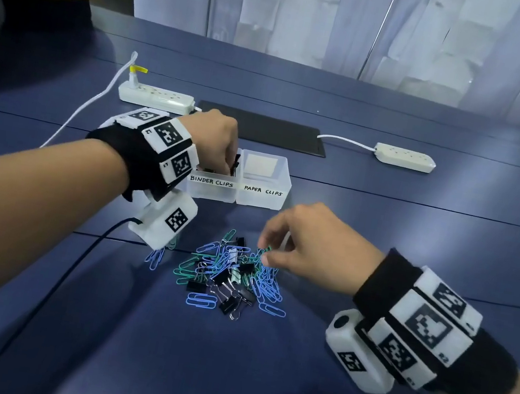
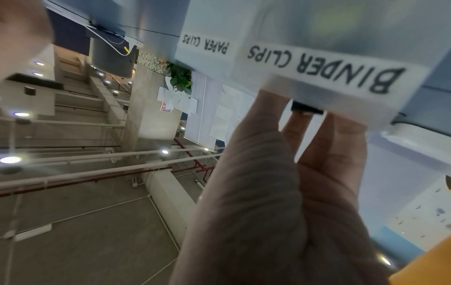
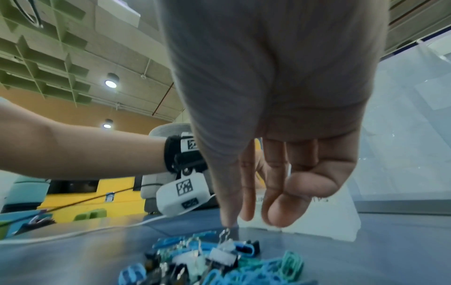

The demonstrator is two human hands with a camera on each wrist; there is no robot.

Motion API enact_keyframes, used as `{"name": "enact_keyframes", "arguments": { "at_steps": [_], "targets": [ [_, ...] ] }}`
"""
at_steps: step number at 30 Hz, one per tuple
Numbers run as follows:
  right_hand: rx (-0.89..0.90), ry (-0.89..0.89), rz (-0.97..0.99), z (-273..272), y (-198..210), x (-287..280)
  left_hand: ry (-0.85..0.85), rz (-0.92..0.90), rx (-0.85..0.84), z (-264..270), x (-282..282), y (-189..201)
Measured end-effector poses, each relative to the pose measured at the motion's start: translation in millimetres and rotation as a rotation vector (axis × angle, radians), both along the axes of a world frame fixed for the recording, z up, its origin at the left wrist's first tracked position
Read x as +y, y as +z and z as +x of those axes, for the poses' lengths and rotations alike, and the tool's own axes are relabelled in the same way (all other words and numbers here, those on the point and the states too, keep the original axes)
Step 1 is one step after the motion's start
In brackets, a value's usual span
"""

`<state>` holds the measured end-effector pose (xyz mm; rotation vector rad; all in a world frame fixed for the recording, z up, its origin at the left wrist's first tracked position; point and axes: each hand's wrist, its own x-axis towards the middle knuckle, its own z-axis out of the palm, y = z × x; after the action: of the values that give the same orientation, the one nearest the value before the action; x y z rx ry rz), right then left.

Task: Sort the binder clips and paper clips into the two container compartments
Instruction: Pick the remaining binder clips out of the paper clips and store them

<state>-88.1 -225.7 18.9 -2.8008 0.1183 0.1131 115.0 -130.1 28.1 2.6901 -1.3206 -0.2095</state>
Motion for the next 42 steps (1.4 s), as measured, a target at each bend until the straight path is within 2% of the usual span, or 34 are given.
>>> {"name": "enact_keyframes", "arguments": {
  "at_steps": [5,10,14,18,20,23,25,28,31,33,36,38,42],
  "targets": [
    [0.061,0.023,0.017,15.0,-15.2,11.7,-0.021,-0.018,-0.018,0.9,5.3,-0.2],
    [0.069,0.021,-0.032,20.7,-24.0,15.4,0.011,-0.099,-0.121,-7.7,18.4,2.6],
    [0.085,0.053,-0.027,20.4,-23.8,15.8,0.051,-0.26,-0.174,-18.1,33.6,5.4],
    [0.086,0.048,0.019,16.2,-17.0,14.4,0.037,-0.508,-0.081,-40.8,49.6,4.6],
    [0.078,0.022,0.048,14.1,-9.8,11.1,0.06,-0.663,0.162,-58.8,55.6,-0.2],
    [0.045,-0.028,0.148,11.8,2.8,2.7,0.192,-0.882,0.722,-85.8,64.6,-6.3],
    [0.025,-0.045,0.274,12.6,12.2,-1.0,0.307,-0.971,1.028,-95.9,69.4,-11.2],
    [-0.022,-0.054,0.468,22.5,23.2,0.4,0.457,-1.002,1.4,-105.1,71.4,-26.4],
    [0.008,0.007,0.447,37.8,24.7,11.6,0.526,-0.952,1.642,-115.0,68.8,-41.2],
    [0.063,0.042,0.384,42.7,21.0,18.9,0.561,-0.99,1.624,-117.8,68.5,-47.8],
    [0.148,0.04,0.415,40.4,12.8,20.4,0.621,-1.076,1.386,-112.3,72.0,-52.8],
    [0.197,0.018,0.461,36.2,6.8,18.5,0.599,-1.111,1.262,-109.0,75.0,-51.1],
    [0.217,-0.008,0.432,28.9,-0.6,16.0,0.527,-1.117,1.197,-108.2,76.8,-42.0]
  ]
}}
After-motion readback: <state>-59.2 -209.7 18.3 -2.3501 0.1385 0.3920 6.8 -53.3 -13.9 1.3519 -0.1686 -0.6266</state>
